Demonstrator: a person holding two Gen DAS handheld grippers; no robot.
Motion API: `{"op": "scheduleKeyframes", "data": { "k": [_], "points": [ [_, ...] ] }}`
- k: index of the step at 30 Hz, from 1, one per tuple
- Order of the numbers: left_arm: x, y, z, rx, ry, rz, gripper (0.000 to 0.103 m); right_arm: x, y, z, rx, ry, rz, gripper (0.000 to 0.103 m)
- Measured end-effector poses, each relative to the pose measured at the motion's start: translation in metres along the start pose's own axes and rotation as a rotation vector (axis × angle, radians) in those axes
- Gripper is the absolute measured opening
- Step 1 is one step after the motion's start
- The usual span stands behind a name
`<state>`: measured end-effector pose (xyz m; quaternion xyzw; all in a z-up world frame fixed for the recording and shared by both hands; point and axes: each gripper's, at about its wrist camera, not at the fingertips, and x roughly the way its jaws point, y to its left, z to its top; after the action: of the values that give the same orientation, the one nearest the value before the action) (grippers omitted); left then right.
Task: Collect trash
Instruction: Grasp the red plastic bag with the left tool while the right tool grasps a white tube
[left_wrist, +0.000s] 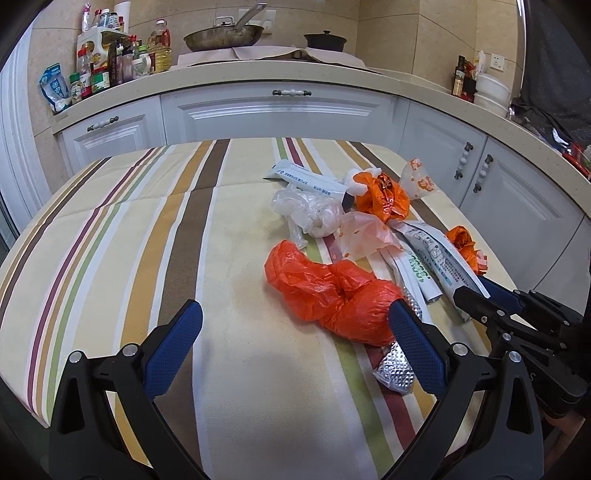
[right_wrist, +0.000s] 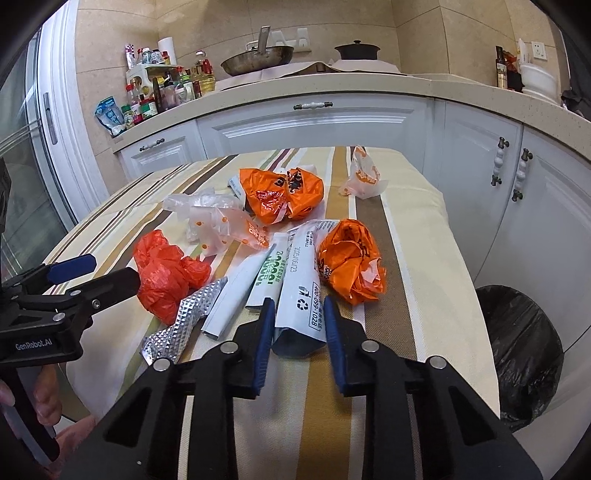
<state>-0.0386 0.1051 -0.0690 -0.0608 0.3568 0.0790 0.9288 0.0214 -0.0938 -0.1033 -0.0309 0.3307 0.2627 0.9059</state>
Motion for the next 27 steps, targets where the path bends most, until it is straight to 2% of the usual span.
{"op": "scheduleKeyframes", "data": {
  "k": [2, 12, 14, 16, 20, 25, 27],
  "points": [
    [0.001, -0.002, 0.001, 0.0, -0.001, -0.004, 0.098, 0.0, 0.001, 0.0, -0.011, -0.002, -0.009, 0.023],
    [0.014, -0.016, 0.003, 0.028, 0.012, -0.022, 0.097, -0.002, 0.001, 0.001, -0.018, -0.008, -0.003, 0.022],
    [0.017, -0.018, 0.002, 0.035, 0.008, -0.018, 0.091, -0.003, 0.001, 0.001, -0.019, -0.01, -0.003, 0.022],
    [0.019, -0.019, 0.001, 0.045, 0.007, -0.019, 0.08, -0.003, 0.001, 0.001, -0.019, -0.01, -0.002, 0.022],
    [0.018, -0.02, -0.001, 0.06, 0.0, -0.042, 0.067, -0.003, 0.0, 0.0, -0.019, -0.012, -0.001, 0.021],
    [0.017, -0.02, -0.002, 0.062, 0.004, -0.108, 0.041, -0.007, 0.001, 0.002, -0.021, -0.025, 0.001, 0.019],
    [0.016, -0.019, -0.003, 0.059, 0.005, -0.122, 0.039, -0.009, 0.002, 0.002, -0.026, -0.031, 0.0, 0.018]
  ]
}}
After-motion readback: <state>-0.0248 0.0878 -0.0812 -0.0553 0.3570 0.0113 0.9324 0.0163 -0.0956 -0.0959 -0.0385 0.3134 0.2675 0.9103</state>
